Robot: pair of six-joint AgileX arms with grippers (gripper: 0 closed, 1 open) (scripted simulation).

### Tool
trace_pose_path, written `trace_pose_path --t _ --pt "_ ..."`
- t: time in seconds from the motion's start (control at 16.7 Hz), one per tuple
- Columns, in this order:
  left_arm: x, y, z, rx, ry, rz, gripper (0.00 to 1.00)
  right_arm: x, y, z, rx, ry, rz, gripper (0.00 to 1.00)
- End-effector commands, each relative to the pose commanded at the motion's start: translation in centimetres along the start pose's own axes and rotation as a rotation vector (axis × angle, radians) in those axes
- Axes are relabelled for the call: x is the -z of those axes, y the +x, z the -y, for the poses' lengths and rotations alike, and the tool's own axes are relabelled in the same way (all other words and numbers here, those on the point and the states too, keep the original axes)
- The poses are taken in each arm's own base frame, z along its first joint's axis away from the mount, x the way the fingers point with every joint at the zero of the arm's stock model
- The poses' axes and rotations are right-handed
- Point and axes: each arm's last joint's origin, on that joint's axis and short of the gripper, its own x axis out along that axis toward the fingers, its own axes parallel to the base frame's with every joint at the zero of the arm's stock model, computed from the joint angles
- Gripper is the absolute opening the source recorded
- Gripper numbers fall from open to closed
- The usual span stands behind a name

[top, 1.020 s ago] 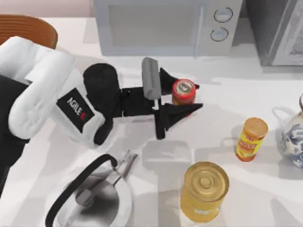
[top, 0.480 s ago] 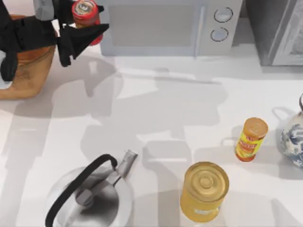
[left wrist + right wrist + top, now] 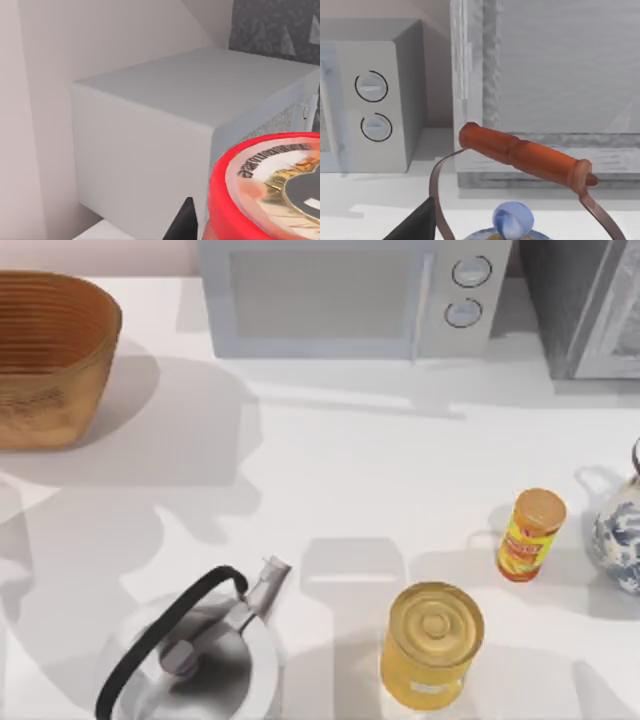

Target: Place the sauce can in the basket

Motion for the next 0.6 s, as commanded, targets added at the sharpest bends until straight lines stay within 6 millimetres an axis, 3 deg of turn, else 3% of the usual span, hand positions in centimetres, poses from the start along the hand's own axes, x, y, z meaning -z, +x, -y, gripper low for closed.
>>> trace_pose_path --t 0.18,0.6 --pt "-1.6 -3.3 -0.6 -0.079 0.020 0.001 0.00 0.0 0.0 0.0 0.000 0.000 0.000 1.00" --pt "-1.4 -2.9 -0.7 -0.078 0.023 0.000 0.00 0.0 0.0 0.0 0.000 0.000 0.000 1.00"
